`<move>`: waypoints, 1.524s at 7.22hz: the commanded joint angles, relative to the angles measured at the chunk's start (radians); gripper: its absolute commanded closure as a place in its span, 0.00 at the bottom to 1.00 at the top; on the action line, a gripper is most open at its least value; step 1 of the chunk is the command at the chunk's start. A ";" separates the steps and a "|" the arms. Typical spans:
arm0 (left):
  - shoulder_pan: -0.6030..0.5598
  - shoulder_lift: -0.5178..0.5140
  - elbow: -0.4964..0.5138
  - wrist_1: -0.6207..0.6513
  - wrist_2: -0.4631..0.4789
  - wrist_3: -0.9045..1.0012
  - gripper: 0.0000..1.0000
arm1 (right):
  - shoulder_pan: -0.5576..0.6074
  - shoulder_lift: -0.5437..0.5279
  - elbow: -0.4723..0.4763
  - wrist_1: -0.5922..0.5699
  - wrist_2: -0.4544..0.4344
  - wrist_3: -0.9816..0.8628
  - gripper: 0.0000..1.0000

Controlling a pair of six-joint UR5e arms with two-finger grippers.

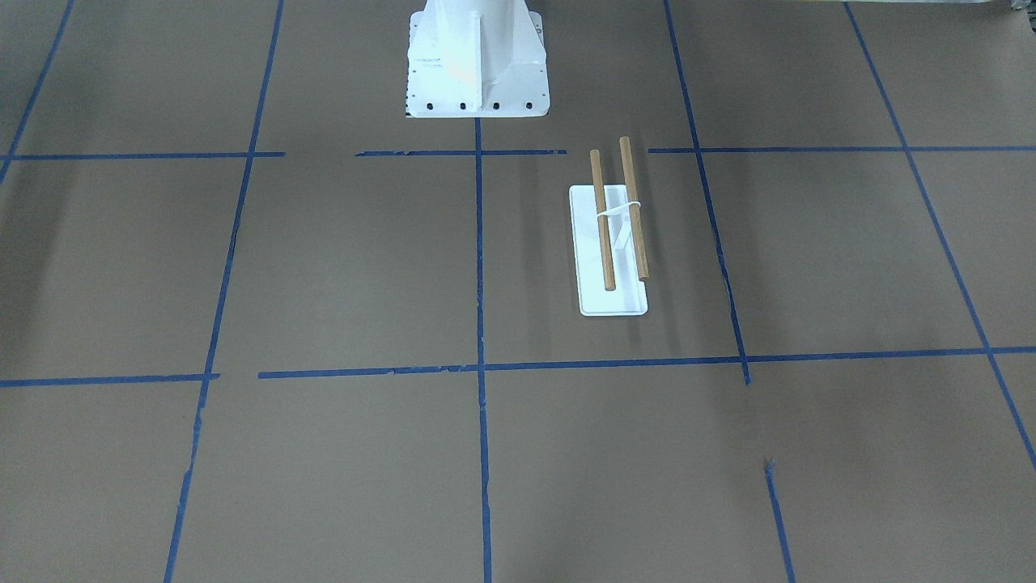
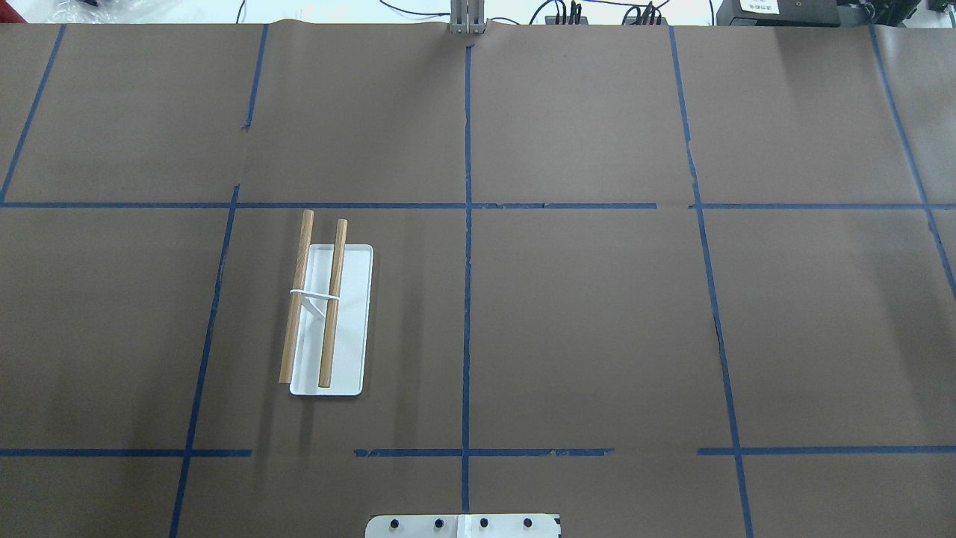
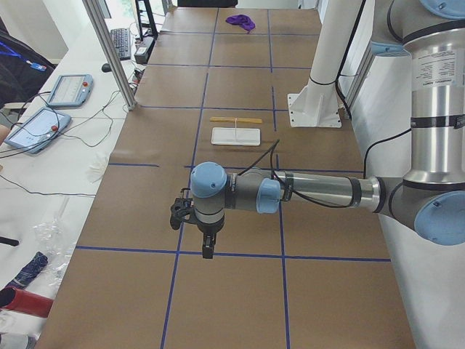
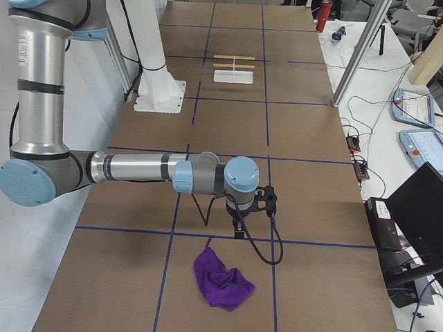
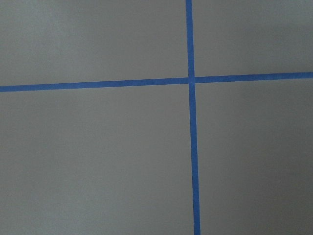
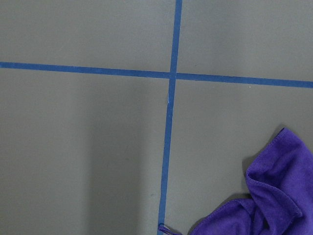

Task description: Hang towel on rack

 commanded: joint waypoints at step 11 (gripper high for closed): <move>-0.002 -0.011 -0.084 0.005 0.000 -0.003 0.00 | -0.034 0.056 -0.576 0.541 -0.029 0.045 0.00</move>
